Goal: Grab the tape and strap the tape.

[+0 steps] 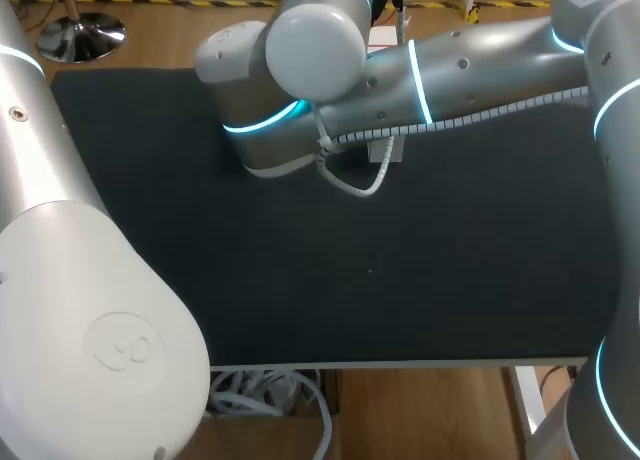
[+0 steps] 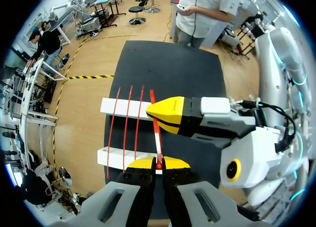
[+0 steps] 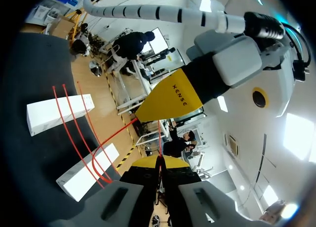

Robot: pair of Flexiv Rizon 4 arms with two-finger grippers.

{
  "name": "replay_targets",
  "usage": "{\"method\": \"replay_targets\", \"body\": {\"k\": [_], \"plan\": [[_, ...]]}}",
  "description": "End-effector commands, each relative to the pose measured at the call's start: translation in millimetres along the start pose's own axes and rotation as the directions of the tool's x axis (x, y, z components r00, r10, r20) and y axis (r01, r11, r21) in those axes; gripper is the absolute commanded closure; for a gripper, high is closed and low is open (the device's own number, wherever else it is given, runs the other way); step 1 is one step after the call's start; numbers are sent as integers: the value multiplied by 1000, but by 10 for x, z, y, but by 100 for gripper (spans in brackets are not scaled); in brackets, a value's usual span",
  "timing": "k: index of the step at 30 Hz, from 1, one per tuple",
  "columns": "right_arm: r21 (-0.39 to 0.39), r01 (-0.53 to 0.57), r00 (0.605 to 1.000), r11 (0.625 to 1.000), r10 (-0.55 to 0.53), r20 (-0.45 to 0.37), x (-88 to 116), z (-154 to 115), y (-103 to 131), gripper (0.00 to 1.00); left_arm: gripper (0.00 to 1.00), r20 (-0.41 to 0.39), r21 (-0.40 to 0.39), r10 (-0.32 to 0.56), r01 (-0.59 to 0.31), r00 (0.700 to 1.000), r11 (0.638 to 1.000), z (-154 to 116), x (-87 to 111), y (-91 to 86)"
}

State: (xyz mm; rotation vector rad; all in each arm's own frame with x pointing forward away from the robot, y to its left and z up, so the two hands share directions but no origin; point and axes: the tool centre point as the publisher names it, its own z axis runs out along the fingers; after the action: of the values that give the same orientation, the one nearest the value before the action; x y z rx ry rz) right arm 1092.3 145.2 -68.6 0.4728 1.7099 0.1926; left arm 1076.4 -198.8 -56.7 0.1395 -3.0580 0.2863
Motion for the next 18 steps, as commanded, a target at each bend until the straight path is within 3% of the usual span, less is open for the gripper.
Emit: {"method": "replay_targets", "body": {"k": [1, 18], "plan": [[9, -1, 1000, 1000, 1, 2, -23, 14, 35, 100, 100, -1, -3, 0, 0, 1000, 1000, -7, 0, -3], [-2, 23, 1000, 1000, -23, 2, -2, 15, 59, 100, 100, -1, -3, 0, 0, 1000, 1000, -7, 0, -3]]}}
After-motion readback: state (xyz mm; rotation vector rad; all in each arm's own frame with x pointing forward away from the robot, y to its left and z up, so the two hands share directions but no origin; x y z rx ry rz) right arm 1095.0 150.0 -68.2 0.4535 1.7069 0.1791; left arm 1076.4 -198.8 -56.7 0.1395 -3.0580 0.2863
